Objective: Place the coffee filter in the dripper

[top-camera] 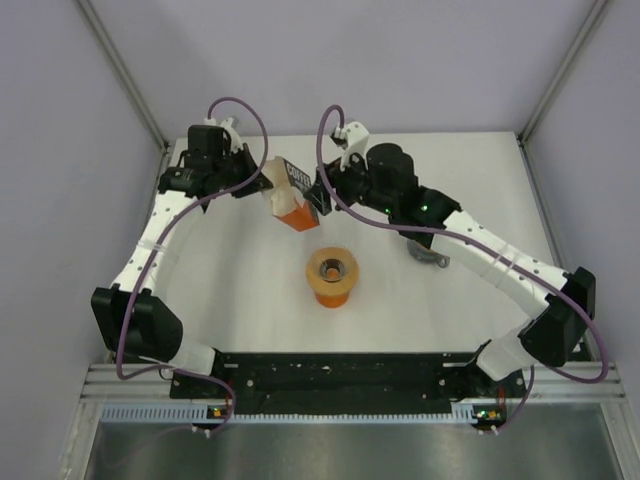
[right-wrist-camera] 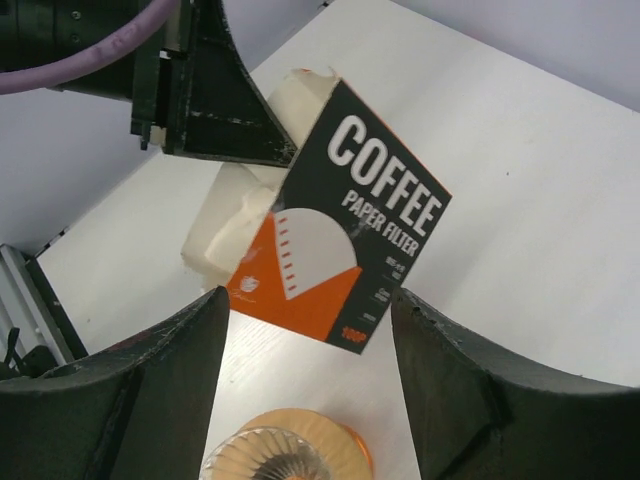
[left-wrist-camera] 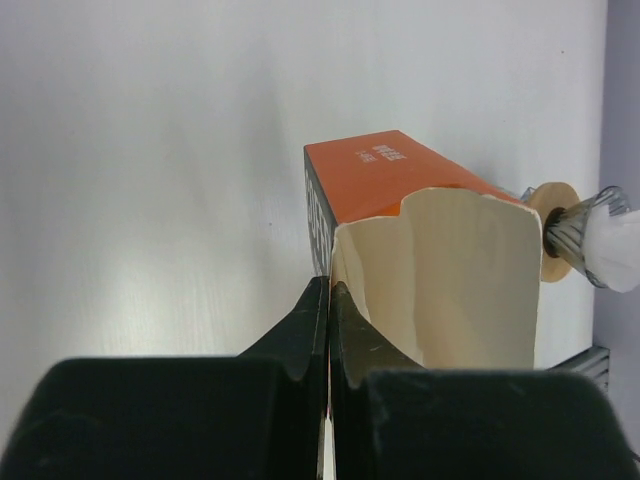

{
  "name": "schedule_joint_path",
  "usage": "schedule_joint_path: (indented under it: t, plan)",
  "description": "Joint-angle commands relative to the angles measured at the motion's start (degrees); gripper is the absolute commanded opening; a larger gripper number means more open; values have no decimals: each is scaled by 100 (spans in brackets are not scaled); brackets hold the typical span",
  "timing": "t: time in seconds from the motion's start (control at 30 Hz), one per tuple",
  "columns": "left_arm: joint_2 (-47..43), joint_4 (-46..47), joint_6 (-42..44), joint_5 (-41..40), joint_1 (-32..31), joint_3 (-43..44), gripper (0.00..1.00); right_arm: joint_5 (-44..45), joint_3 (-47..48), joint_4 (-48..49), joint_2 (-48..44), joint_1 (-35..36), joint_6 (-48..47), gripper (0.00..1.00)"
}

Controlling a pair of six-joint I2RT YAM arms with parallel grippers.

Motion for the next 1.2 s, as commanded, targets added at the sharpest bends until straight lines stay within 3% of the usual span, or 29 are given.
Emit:
schedule_joint_path:
  t: [0.0, 0.47, 0.53, 0.77, 0.9, 0.93, 1.03, 1.17]
  plan:
    - [-116, 203, -584, 314, -79, 92, 0, 957, 713, -199, 122, 497, -320, 67]
    - [-134, 300, -531, 349, -79, 13, 0, 1722, 1892, -982, 1476, 787, -504, 63]
    - [-117, 300, -531, 358, -79, 4, 0, 1941, 1945, -1140, 1573, 822, -592, 55]
    - [-90, 352, -110, 367, -79, -13, 0, 2241, 1831, -1281, 1547, 823, -847, 4]
    - [-116, 379, 627, 779, -79, -110, 0, 2127, 1612, -1237, 1477, 823, -1575, 0]
    - [-125, 309, 820, 849, -79, -119, 5, 2101, 1524, -1185, 1424, 831, -1760, 0]
    - [-178, 46, 1409, 798, -79, -119, 43, 1943, 1130, -843, 1179, 823, -2349, 0]
    - [-371, -174, 2078, 657, -79, 65, 58, 1618, 347, 158, 652, 823, -3201, 0]
